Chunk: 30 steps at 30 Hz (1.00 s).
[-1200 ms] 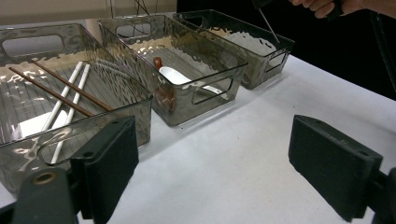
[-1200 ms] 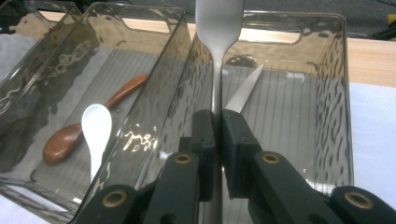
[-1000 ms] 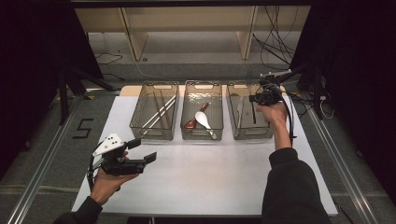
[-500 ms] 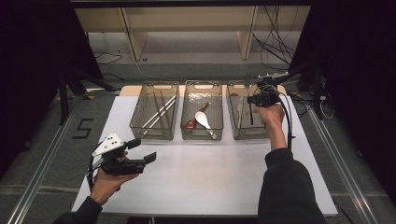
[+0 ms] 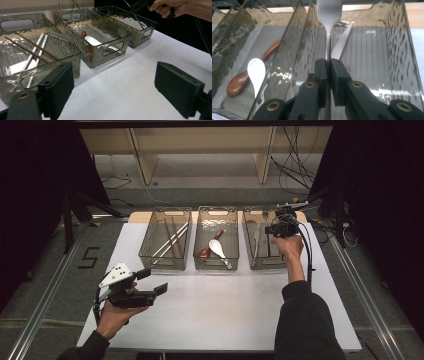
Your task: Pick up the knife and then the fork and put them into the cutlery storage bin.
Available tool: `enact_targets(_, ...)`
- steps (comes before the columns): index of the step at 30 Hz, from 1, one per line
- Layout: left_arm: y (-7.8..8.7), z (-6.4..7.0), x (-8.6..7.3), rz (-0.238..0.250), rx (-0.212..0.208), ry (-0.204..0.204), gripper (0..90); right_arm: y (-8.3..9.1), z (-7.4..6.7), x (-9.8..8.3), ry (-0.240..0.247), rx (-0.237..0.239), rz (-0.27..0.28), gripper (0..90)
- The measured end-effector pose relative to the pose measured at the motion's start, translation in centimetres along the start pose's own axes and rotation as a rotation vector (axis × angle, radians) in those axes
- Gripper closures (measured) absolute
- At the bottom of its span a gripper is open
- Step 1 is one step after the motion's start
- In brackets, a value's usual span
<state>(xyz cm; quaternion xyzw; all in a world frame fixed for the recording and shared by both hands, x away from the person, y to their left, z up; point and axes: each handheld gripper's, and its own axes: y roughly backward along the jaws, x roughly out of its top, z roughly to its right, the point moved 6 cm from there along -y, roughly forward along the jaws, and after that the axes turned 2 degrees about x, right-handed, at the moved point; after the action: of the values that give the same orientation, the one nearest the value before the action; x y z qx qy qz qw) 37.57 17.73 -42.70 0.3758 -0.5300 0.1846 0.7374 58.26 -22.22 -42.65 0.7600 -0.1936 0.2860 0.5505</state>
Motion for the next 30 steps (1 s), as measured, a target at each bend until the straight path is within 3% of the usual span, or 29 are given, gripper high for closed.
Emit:
enact_targets(4, 0.0, 0.1, 0.0, 0.002, 0.0, 0.002, 15.5, -0.3, 0.3, -0.3, -0.025, -0.003, -0.011, 83.2)
enact_targets(7, 0.0, 0.0, 0.0, 0.003, 0.001, 0.004, 15.5, -0.2, 0.4, -0.2, -0.046, -0.005, -0.006, 68.3)
enact_targets(15, 0.0, 0.0, 0.0, 0.003, 0.002, 0.003, 15.5, 1.5, 0.0, -0.1, 0.026, -0.009, 0.0, 50.5)
enact_targets(22, 0.0, -0.1, 0.0, 0.002, 0.004, 0.006, 15.5, 3.8, -2.0, -1.3, 0.146, 0.069, 0.044, 40.8)
enact_targets(30, -0.1, -0.1, -0.1, -0.004, 0.003, 0.011, 15.4, 6.3, -4.0, -3.3, 0.19, 0.159, 0.118, 34.6)
